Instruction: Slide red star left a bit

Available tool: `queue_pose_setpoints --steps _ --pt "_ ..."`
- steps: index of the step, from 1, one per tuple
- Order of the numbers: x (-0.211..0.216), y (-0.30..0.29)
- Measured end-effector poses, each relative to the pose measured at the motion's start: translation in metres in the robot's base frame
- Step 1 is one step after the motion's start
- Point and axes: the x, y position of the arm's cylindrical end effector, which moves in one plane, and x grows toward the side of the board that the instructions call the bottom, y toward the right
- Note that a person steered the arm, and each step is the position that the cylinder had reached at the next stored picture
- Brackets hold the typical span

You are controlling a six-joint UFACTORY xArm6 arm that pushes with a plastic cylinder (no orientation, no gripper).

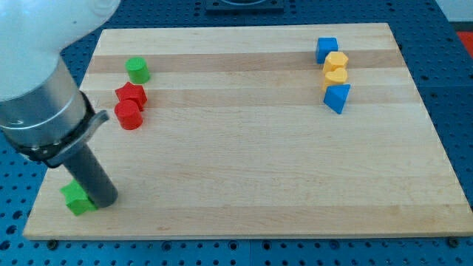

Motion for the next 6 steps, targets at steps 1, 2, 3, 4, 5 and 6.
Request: queue_pose_setpoints --steps 1,2,3,4,5,6 --pt "0.0 -0.009" --pt "-0.009 0.023" --pt "-0.048 0.066" --pt "-0.1 0.072" --pt "-0.147 0.067" --pt "-0.156 0.064"
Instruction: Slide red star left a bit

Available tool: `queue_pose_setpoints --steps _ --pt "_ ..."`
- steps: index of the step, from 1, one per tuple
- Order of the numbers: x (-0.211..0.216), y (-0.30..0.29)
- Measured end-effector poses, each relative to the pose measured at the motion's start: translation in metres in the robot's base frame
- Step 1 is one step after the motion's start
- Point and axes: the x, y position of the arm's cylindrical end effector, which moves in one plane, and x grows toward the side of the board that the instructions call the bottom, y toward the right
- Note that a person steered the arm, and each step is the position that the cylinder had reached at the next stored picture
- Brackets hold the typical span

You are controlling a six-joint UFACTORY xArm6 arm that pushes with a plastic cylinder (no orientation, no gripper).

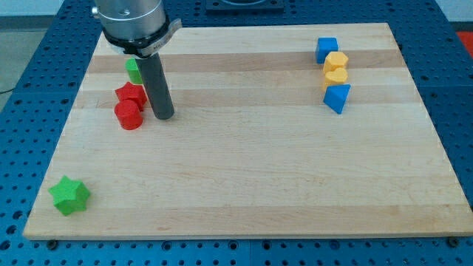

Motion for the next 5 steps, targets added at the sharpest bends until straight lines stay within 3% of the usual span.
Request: queue_pose_setpoints --steps 2,5 --pt "-0.026 -0.026" --pt "-0.025 -0.045"
